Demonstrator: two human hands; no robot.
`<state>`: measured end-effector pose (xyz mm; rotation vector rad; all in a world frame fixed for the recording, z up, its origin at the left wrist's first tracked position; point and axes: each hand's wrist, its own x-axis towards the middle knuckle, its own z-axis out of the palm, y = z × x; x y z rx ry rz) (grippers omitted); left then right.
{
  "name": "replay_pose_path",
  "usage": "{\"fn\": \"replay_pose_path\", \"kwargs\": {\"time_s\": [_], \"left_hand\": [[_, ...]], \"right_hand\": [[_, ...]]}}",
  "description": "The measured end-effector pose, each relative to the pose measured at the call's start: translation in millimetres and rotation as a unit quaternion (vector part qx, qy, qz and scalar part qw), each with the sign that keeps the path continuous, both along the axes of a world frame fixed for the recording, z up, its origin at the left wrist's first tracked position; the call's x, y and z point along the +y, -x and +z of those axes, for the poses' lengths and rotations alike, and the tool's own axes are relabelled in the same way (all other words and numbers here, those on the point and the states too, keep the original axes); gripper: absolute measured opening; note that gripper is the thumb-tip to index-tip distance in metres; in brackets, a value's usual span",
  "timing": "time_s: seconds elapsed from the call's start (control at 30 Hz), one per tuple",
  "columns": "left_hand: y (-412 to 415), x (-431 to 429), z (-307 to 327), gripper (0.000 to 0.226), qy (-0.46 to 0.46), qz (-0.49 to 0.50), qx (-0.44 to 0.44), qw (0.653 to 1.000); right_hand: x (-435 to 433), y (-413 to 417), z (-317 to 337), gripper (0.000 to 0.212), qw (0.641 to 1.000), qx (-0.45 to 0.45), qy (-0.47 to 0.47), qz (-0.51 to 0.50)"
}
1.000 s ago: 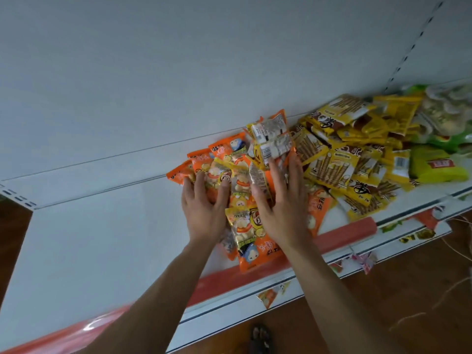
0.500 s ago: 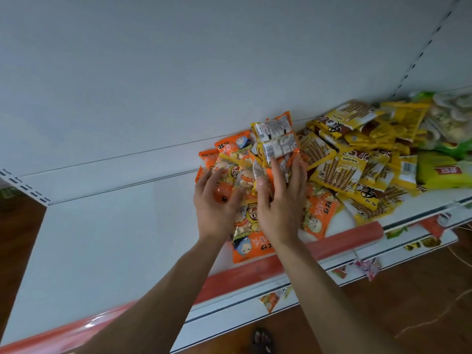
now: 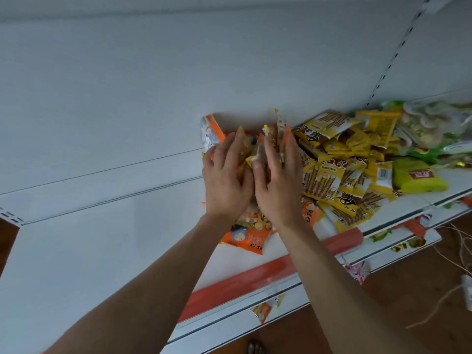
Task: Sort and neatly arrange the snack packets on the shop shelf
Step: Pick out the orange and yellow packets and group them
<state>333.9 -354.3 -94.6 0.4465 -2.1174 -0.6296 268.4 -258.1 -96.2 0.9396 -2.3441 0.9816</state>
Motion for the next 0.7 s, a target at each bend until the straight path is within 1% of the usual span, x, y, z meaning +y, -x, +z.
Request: {"fn": "replay_pose_path", "kwargs": {"time_s": [0.07,0.13,0.23,0.3,0.33,0.37,0.4,0.43,0.47,0.53,0.63,0.7], "left_hand": [[6,0,-12,0.056,0.047,0.029,-0.083,0.995],[8,-4,-25,0.058,0.047,0.044,-0.128,0.990],[13,-12,-30,0.067,0.009,0.034,-0.183,0.982],[13,-16,-28,0.070,-0.021,0.005,-0.202,0.979],[10,-18,-26,0.070,-0.033,-0.019,-0.190,0.981],[6,-19,-24,0.071,-0.049,-0.047,-0.159,0.985],[0,-21,-22,0.072,-0.068,-0.070,-0.116,0.988],[-7,-22,-20,0.074,-0.084,-0.081,-0.072,0.991],[-15,-21,-20,0.075,-0.088,-0.081,-0.038,0.992],[-27,-17,-25,0.080,-0.076,-0.068,-0.011,0.995],[-40,-6,-30,0.096,-0.125,-0.081,-0.002,0.989],[-47,-6,-36,0.104,-0.107,-0.076,0.022,0.991]], "right_hand": [[5,5,-12,0.055,0.997,-0.019,-0.073,-0.015],[8,6,-26,0.060,0.994,-0.039,-0.102,-0.015],[10,8,-34,0.063,0.993,-0.056,-0.104,-0.007],[12,10,-32,0.067,0.993,-0.091,-0.077,0.010],[14,11,-30,0.071,0.991,-0.121,-0.045,0.025],[18,11,-26,0.075,0.987,-0.153,-0.010,0.041],[22,11,-22,0.079,0.984,-0.169,0.016,0.054],[27,10,-18,0.082,0.984,-0.163,0.028,0.060],[33,7,-16,0.083,0.987,-0.146,0.027,0.061],[45,-4,-17,0.086,0.992,-0.121,0.006,0.041],[63,-27,-27,0.097,0.988,-0.148,-0.036,-0.002],[71,-37,-34,0.105,0.983,-0.169,-0.071,-0.014]]}}
